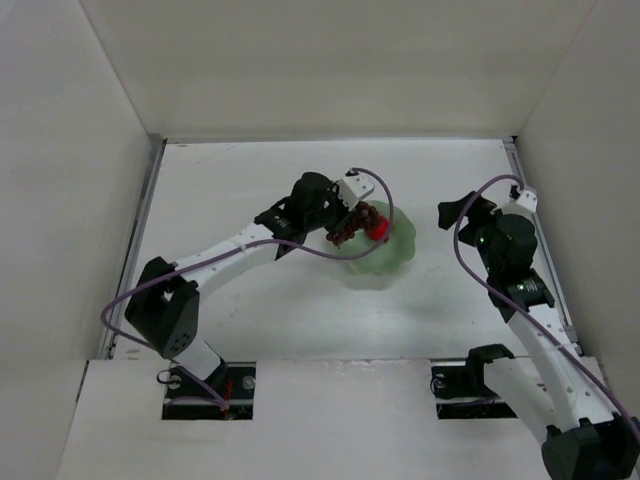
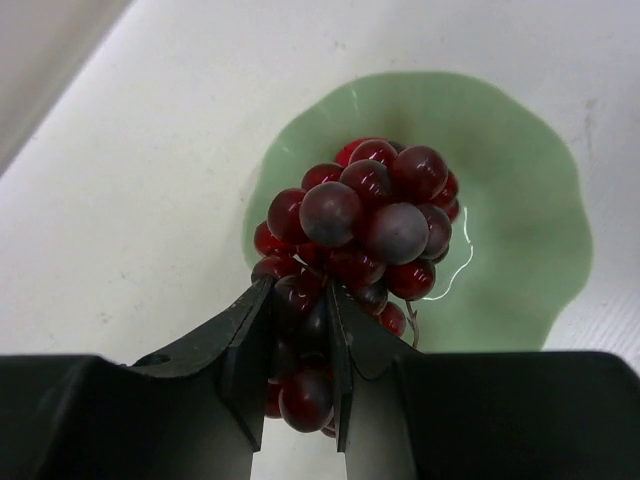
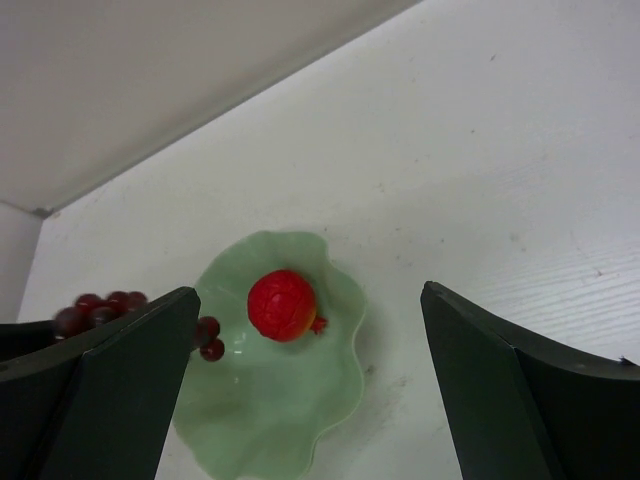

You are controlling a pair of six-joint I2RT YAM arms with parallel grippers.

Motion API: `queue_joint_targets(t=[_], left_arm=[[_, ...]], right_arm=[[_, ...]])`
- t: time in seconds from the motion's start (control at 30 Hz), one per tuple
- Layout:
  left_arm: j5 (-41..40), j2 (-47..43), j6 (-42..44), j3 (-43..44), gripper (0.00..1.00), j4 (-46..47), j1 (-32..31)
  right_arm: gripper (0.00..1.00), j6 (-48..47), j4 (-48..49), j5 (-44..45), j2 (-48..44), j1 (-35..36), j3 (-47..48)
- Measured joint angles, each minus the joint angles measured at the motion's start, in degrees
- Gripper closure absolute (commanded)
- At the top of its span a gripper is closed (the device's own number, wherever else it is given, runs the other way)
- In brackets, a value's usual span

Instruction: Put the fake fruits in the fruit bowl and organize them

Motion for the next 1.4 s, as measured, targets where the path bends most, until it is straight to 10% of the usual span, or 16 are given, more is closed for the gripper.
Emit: queue_joint_targets(t=[0.27,0.47,0.77,1.4], left_arm=[[0.55,7.1,1.31,0.7,0.63,3.1,-1.64],[1.22,7.06,1.88,1.49,0.28,6.8,-3.23],[-3.02,1.42,2.27,1.46,0.24,6.34,-1.2],[-14.84,-37.24,12.59,-47.39,0.18,13.03,37.16]], right_arm=[[0.0,-0.02,-1.77,0.15,-3.37,-0.72,-2.47],[0.0,-0.02,-2.54,0.13,-2.99,-0.74,-3.19],[0.0,-0.07,-2.51,-0.61,1.27,-1.62,-3.17],[0.0,1.97,-8.96,-1.16,13.7,-15.28,-3.61]])
